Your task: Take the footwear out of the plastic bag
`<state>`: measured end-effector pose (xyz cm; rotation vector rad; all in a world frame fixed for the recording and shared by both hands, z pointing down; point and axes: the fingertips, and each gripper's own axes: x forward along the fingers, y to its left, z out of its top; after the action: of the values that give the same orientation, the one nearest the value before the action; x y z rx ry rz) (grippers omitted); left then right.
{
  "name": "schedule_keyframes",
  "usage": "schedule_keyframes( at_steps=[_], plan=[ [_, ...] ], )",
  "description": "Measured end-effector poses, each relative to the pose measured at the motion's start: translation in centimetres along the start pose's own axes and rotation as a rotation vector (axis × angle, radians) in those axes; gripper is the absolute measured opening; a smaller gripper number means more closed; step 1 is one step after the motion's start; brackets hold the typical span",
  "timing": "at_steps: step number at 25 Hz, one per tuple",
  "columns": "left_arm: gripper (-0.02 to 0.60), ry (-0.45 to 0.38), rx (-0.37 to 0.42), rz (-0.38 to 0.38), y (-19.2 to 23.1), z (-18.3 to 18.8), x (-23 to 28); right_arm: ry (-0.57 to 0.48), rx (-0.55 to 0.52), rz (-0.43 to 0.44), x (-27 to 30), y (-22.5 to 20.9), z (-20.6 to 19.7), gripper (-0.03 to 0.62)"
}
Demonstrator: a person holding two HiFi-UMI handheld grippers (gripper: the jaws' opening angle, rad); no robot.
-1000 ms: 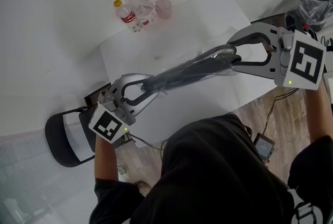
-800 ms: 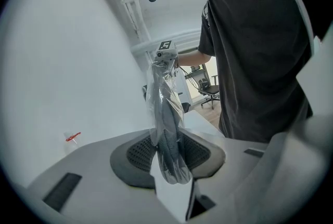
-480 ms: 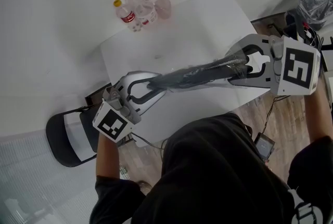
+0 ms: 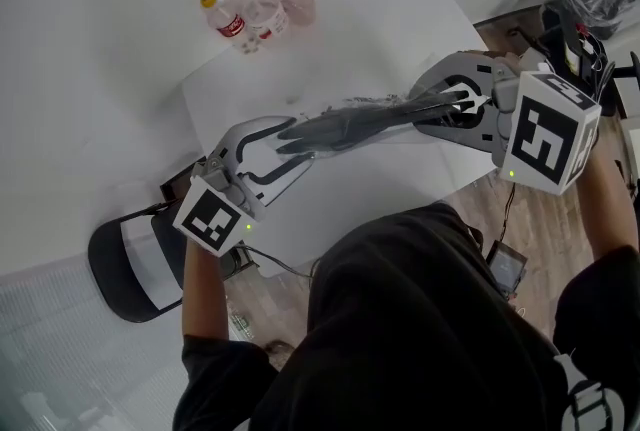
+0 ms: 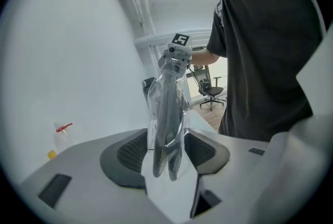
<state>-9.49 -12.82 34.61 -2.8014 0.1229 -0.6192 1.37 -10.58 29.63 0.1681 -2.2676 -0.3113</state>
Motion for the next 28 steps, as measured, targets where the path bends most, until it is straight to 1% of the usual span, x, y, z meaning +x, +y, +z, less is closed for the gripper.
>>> schedule_keyframes(
  at_steps=[1,3,4,5,7,9,12,14,16,18,22,23,24,25,27,28],
  plan=[
    [0.238,0.014,-0.021,0.007,0.2,-0.3,0.1,0.007,-0.017,-0.012,0.0,-0.1,0.0,0.089],
    [0.3,0.04,-0.056,0.021,0.7,-0.8,0.4,0.017,-0.044,-0.027,-0.1,-0.1,0.1,0.089],
    [0.355,0.054,-0.068,0.028,0.9,-1.1,0.4,0.022,-0.056,-0.033,-0.1,-0.1,0.1,0.087],
    [0.371,0.068,-0.077,0.036,1.2,-1.3,0.4,0.025,-0.066,-0.038,-0.1,-0.2,0.2,0.087],
    [0.388,0.098,-0.099,0.046,1.6,-1.8,0.4,0.025,-0.087,-0.051,-0.2,-0.3,0.3,0.086],
    [0.402,0.143,-0.093,0.046,1.6,-2.2,0.8,0.024,-0.115,-0.066,-0.2,-0.4,0.5,0.086],
    [0.407,0.232,-0.022,0.05,1.2,-2.6,2.4,0.034,-0.165,-0.078,-0.4,-0.5,0.8,0.086],
    [0.407,0.283,-0.004,0.031,0.7,-3.0,3.4,0.042,-0.193,-0.085,-0.3,-0.6,1.0,0.086],
    [0.407,0.319,-0.002,0.007,0.1,-3.5,4.0,0.033,-0.216,-0.09,-0.1,-0.6,1.5,0.086],
    [0.407,0.343,0.019,-0.011,-0.3,-3.9,4.8,0.008,-0.226,-0.094,0.2,-0.5,2.1,0.086],
    [0.406,0.423,0.111,-0.015,-0.8,-5.5,5.5,-0.018,-0.236,-0.099,0.5,-0.5,2.9,0.086],
    [0.398,0.434,0.132,-0.007,-0.8,-5.5,5.5,-0.025,-0.232,-0.096,0.4,-0.5,3.0,0.086],
    [0.278,0.439,0.144,0.004,-0.8,-5.3,5.4,-0.032,-0.226,-0.091,0.2,-0.5,3.0,0.086],
    [0.218,0.437,0.139,0.012,-0.8,-4.9,5.4,-0.041,-0.218,-0.084,-0.1,-0.4,3.1,0.086],
    [0.167,0.426,0.102,0.013,-0.8,-4.1,5.3,-0.058,-0.197,-0.07,-0.7,-0.3,3.1,0.086],
    [0.16,0.426,0.087,0.01,-0.8,-3.9,5.3,-0.061,-0.188,-0.068,-0.8,-0.3,3.0,0.086]
  ],
)
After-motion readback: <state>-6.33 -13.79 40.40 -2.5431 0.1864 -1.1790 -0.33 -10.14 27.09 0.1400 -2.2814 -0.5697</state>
